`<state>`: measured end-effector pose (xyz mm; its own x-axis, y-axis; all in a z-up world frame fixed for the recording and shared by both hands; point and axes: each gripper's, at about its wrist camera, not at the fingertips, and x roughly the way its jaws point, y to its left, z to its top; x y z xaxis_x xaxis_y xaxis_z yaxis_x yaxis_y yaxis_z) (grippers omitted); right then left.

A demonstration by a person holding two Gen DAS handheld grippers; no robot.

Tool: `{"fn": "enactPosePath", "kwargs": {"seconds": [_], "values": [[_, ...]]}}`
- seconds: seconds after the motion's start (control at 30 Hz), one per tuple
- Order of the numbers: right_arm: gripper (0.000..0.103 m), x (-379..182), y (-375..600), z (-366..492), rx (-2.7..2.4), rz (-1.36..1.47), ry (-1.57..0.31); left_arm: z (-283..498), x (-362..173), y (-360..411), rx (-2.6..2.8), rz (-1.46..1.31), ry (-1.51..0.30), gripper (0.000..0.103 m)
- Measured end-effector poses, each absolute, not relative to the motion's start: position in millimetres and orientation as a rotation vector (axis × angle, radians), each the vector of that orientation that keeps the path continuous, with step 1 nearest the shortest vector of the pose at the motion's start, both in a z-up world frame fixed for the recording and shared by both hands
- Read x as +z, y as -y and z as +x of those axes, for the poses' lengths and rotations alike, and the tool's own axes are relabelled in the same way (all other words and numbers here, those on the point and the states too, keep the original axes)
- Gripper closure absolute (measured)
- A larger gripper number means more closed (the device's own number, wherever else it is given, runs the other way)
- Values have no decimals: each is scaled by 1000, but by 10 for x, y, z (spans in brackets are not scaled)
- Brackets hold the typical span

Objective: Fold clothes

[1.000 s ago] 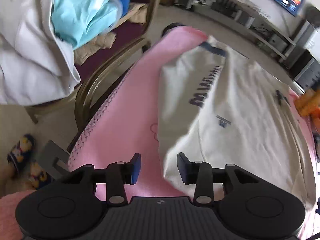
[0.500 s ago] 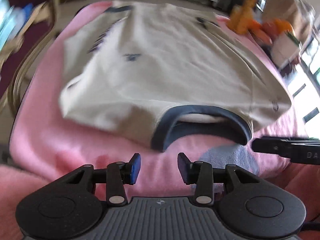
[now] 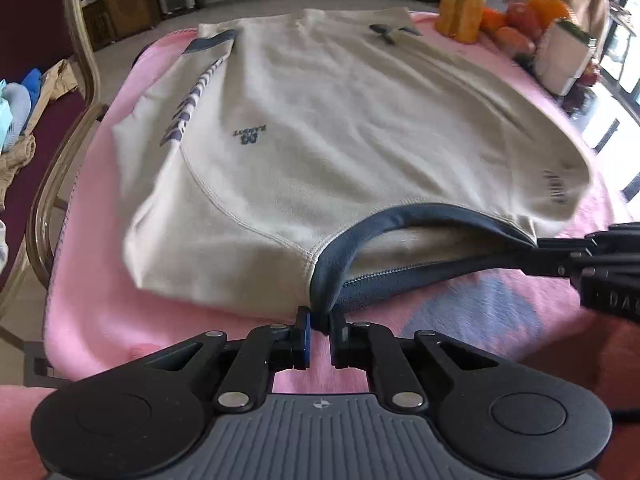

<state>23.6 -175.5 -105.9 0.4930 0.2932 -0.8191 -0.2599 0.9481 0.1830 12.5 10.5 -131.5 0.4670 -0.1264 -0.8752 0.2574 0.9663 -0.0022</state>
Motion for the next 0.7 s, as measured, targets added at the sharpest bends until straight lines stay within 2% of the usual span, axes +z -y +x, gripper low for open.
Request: {"fn": "enactPosePath", "kwargs": {"seconds": [0.2,0.27,0.33,0.4,0.47,0.53,0.57,0.6,0.63,0.7], "values": [[90,-1155,1699,243,334,2,-1074,140,-1505,-22,-238,199,-1122,93],[87,-1242,1651,254,332,-28,-1096,92,-1490,25,-235,253,-1110,85],[71,-1169,1720,256,341,4,-1088,75,-1414,-50,-252,237,-1115,84],[66,-1065,1811,256,352,49,-1073,65,-1303,-165,-275,197,-1107,84],[65,-912,1998,291,340,130,-1035,88,-1155,-297,-272,156,-1059,81],[67,-825,2181,377,280,194,-995,184,-1052,-420,-242,121,-1008,81],[71,-789,2268,423,247,223,-974,285,-1050,-432,-214,123,-997,81],[85,-804,2320,494,219,241,-974,387,-1051,-444,-186,127,-986,81],[89,-843,2354,575,192,255,-983,516,-1103,-429,-152,151,-990,81],[90,-997,2341,688,171,250,-1031,724,-1260,-338,-80,246,-1020,82]]}}
